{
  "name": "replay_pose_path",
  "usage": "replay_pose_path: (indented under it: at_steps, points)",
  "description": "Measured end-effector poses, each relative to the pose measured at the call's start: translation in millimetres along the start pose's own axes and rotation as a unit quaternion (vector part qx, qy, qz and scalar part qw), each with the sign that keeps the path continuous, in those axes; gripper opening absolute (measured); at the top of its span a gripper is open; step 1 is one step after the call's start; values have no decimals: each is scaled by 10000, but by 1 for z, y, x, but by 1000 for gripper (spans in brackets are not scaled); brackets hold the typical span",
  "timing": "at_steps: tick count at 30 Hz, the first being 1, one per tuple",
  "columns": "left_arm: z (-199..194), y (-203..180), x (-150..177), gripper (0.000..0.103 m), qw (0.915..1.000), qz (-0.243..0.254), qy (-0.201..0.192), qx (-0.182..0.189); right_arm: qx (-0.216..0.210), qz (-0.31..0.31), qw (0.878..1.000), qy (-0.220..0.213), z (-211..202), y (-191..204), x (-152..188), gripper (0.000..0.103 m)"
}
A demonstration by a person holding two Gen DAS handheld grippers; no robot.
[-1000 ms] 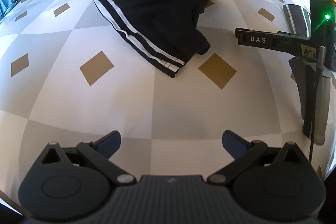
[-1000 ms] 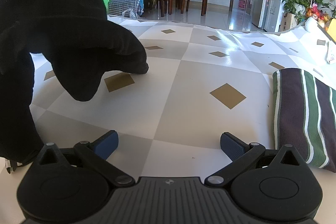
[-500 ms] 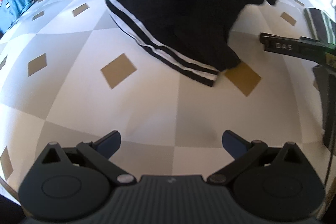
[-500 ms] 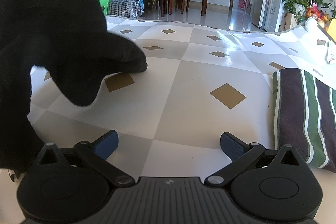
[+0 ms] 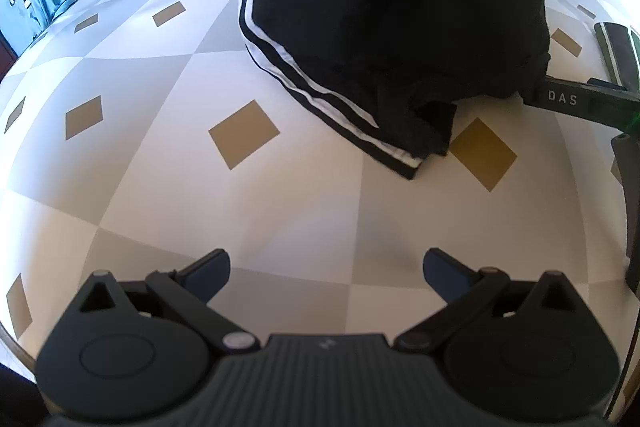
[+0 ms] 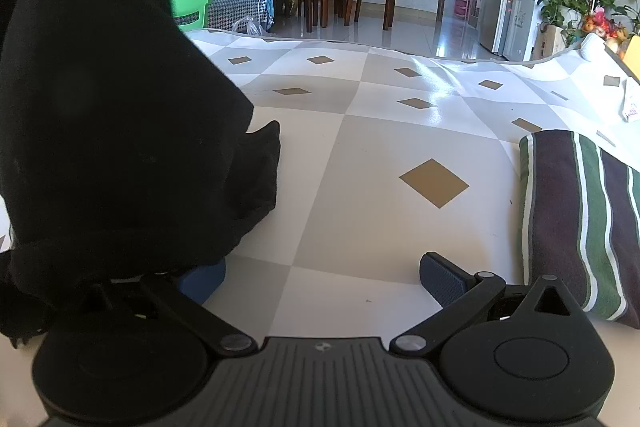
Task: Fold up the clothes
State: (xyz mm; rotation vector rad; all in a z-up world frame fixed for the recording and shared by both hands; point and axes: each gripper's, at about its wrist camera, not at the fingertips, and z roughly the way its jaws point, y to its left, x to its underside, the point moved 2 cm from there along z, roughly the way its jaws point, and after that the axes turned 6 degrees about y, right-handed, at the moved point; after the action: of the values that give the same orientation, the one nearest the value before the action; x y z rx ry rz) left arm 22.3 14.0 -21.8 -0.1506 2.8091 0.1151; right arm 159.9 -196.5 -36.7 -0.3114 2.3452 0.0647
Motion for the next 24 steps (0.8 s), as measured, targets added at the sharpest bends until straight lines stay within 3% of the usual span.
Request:
replay_pose_path:
  at_steps: [24]
  points:
    - [1,-4,-1,103,9999,61,105,-59,0,-1,10000,0,0,0,0,103]
